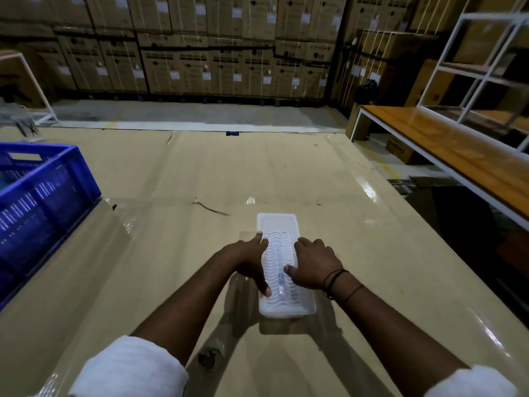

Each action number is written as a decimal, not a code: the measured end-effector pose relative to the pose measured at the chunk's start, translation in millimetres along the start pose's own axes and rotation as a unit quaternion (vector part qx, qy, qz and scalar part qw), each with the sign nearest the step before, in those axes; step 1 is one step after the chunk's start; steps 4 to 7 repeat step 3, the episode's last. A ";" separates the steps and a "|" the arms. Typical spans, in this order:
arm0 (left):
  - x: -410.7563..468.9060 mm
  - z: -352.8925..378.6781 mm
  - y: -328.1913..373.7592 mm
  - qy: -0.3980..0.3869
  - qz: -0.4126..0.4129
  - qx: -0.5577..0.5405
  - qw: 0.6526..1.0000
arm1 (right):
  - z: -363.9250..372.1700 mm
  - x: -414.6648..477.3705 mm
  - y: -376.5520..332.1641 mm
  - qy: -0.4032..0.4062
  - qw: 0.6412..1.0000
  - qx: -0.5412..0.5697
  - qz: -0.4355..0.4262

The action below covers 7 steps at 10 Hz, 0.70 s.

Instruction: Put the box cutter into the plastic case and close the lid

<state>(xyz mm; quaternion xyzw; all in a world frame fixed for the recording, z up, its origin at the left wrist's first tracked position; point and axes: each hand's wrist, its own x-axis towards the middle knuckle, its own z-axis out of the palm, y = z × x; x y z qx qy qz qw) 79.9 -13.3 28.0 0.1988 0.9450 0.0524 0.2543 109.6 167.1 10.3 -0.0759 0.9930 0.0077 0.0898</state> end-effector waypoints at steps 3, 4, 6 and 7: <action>-2.0 8.1 -5.6 0.095 -0.012 -0.041 0.995 | 5.1 8.2 -0.2 0.114 0.990 0.079 0.006; -2.0 8.1 -5.6 0.095 -0.012 -0.041 0.995 | 5.1 8.2 -0.2 0.114 0.990 0.079 0.006; -2.0 8.1 -5.6 0.095 -0.012 -0.041 0.995 | 5.1 8.2 -0.2 0.114 0.990 0.079 0.006; -2.0 8.1 -5.6 0.095 -0.012 -0.041 0.995 | 5.1 8.2 -0.2 0.114 0.990 0.079 0.006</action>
